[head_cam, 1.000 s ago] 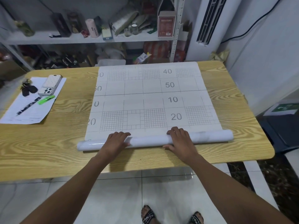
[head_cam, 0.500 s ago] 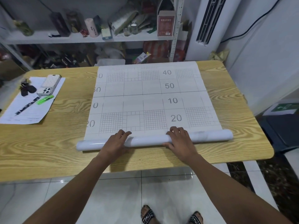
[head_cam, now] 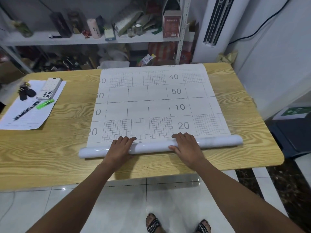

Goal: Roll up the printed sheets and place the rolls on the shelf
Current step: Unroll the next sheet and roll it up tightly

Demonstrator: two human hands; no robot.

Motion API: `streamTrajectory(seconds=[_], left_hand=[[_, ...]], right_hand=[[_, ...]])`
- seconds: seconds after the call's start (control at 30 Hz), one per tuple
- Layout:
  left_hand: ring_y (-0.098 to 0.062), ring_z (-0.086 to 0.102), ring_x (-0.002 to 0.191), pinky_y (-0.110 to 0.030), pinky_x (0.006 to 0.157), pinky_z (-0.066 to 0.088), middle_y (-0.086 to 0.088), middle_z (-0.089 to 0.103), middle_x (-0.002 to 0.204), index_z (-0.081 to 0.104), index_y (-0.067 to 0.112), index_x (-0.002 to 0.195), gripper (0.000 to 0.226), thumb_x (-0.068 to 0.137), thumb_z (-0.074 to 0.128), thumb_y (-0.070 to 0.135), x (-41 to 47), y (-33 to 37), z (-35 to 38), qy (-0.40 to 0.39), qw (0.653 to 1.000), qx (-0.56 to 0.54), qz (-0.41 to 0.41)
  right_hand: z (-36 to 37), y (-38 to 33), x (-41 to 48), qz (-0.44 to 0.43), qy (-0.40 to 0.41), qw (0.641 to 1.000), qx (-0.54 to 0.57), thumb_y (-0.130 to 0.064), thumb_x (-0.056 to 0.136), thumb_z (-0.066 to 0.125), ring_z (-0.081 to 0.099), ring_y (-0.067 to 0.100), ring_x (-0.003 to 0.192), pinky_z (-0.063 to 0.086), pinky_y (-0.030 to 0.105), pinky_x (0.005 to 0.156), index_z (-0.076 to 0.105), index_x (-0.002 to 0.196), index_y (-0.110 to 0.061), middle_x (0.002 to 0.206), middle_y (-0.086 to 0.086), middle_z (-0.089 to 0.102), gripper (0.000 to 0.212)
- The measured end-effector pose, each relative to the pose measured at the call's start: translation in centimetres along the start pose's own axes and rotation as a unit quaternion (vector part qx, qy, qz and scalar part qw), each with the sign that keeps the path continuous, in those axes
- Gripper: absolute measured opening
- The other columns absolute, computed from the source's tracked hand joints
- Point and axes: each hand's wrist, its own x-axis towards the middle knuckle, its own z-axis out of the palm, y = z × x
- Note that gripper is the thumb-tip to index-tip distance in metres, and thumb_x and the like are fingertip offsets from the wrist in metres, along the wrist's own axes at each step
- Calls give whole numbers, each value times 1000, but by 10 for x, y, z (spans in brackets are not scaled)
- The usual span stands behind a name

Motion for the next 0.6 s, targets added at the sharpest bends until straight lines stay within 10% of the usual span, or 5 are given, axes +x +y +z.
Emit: streamTrajectory(seconds=[0.23, 0.6], left_hand=[[-25, 54, 77, -31, 65, 38, -6, 56, 96, 40, 22, 102, 64, 56, 84, 16, -1, -6, 2, -28, 998, -59, 0], [-21, 47, 80, -34, 65, 41, -5, 56, 89, 61, 12, 100, 55, 52, 86, 18, 2, -12, 4, 8, 999, -29, 23]], right_hand=[[-2, -1, 0, 6, 10, 1000, 23, -59, 85, 9, 49, 22, 99, 36, 35, 91, 54, 114, -17, 109, -1, 58, 68], [1, 3, -1, 6, 32, 999, -12, -60, 86, 25, 48, 23, 103, 39, 36, 88, 57, 114, -20, 117, 1, 53, 58]])
